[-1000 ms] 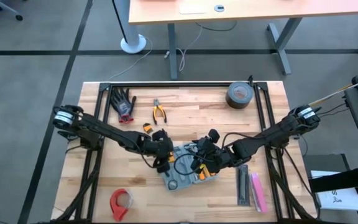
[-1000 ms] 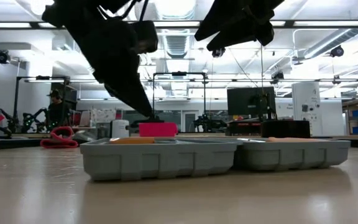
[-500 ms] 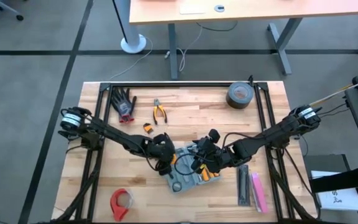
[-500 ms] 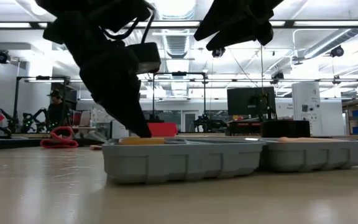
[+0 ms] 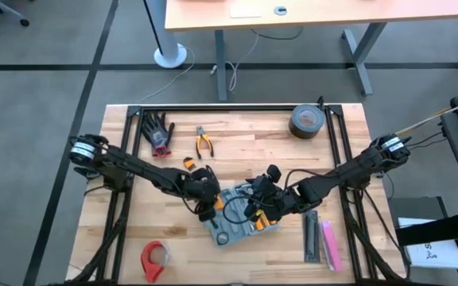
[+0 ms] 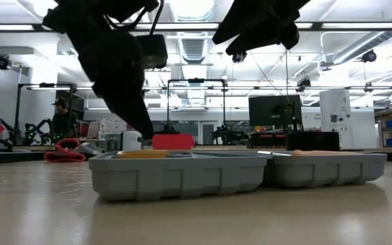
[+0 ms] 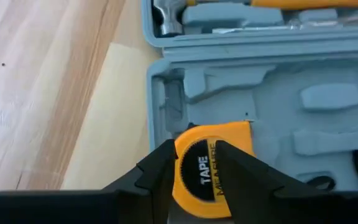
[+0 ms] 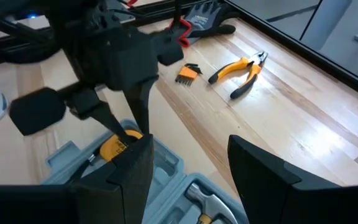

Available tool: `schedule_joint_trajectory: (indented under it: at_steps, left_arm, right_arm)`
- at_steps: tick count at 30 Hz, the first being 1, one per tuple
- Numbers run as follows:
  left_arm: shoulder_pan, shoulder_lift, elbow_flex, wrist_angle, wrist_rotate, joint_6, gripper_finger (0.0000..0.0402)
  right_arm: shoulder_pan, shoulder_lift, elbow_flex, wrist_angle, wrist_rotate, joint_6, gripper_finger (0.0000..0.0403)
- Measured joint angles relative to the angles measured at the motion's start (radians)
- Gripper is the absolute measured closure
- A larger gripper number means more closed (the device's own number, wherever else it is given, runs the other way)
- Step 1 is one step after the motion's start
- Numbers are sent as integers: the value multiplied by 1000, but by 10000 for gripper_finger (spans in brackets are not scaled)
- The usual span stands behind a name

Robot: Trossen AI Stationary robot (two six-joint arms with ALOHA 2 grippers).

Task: Prefit tool cases
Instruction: Put the tape measure into the gray tool box

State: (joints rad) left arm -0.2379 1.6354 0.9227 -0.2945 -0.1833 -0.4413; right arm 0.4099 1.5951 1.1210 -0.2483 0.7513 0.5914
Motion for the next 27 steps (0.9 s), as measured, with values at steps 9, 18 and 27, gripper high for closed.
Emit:
schedule_joint_trajectory:
  at_steps: [9,18,27]
  left_arm:
    - [0,-52,13,3,34,-114,282]
    - [0,114,2,38,107,-145,288]
    - [8,78,-1,57,146,-145,288]
  right_arm:
    - [0,0,0,0,0,-1,217]
    - [0,0,4,4,1,-8,217]
    - [0,0,4,8,0,-3,217]
